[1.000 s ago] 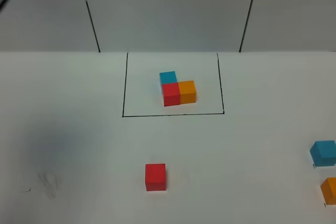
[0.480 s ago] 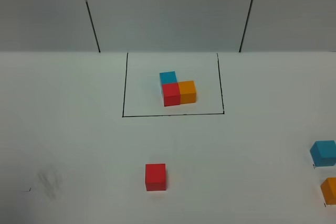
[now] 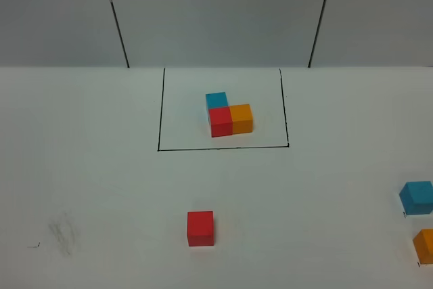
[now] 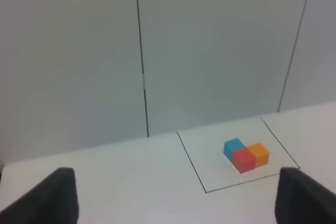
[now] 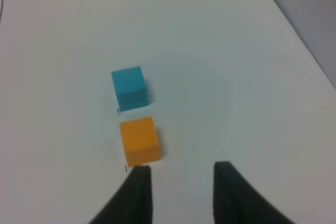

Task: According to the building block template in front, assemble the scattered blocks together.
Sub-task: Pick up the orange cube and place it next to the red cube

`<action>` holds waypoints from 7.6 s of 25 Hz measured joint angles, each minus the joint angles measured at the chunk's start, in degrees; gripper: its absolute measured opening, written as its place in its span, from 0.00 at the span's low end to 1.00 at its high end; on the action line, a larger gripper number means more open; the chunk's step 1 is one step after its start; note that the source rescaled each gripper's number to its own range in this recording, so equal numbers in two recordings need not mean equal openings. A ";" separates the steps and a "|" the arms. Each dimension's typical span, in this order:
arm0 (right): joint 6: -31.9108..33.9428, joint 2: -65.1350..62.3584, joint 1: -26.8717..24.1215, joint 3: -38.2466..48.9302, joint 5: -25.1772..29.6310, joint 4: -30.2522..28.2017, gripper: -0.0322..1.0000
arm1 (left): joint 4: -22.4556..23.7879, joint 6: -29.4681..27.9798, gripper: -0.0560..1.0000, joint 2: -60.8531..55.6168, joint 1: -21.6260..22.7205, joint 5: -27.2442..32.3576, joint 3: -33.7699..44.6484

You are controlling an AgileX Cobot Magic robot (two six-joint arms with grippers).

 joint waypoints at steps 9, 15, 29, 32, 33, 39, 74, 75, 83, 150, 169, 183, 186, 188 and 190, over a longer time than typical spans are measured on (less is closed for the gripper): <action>0.00 0.00 0.00 0.00 -0.05 0.00 0.03 | -2.81 -2.81 0.94 -15.44 1.87 0.05 22.00; 0.00 0.00 0.00 0.00 -0.05 0.00 0.03 | -3.48 -2.22 0.94 -23.83 7.05 0.05 33.21; 0.00 0.00 0.00 0.00 -0.05 0.00 0.03 | -2.68 -2.51 0.94 -26.16 10.87 -6.24 52.17; 0.00 0.00 0.00 0.00 -0.05 0.00 0.03 | -2.53 -2.72 0.94 -26.16 10.87 -6.17 53.98; 0.00 0.00 0.00 0.00 -0.05 0.00 0.03 | -2.48 -3.18 0.94 -26.16 10.87 -6.23 54.02; 0.01 0.00 0.00 0.00 -0.05 0.00 0.03 | -2.20 -3.49 0.94 -26.16 10.87 -6.23 54.02; 0.01 0.00 0.00 0.00 -0.05 0.45 0.03 | -2.20 -3.49 0.94 -26.16 10.87 -6.41 54.02; 0.01 0.00 0.00 0.00 -0.05 0.87 0.04 | -2.20 -3.49 0.94 -26.16 10.87 -6.41 54.02; 0.03 0.00 0.00 0.00 -0.30 3.09 0.63 | -2.20 -3.49 0.94 -26.16 10.87 -6.41 54.02; 8.65 88.47 8.75 -16.65 -21.20 -2.74 0.91 | -2.25 -3.49 0.94 -26.16 10.87 -6.41 54.02; 8.65 97.46 8.75 -16.58 -23.45 -2.74 0.90 | -2.25 -3.49 0.94 -26.16 10.87 -6.41 54.02; 8.65 99.13 8.86 -16.46 -24.83 -2.00 0.66 | -2.25 -3.54 0.94 -26.16 10.87 -6.41 54.02; 8.65 99.20 8.86 -16.40 -24.78 -1.76 0.53 | -2.25 -3.54 0.93 -26.16 10.87 -6.41 54.02; 8.65 99.20 8.86 -16.40 -24.78 -1.54 0.44 | -2.25 -3.54 0.93 -26.16 10.87 -6.41 54.02; 8.65 99.20 8.86 -16.40 -24.78 -1.39 0.36 | -2.25 -3.54 0.93 -26.16 10.87 -6.41 54.02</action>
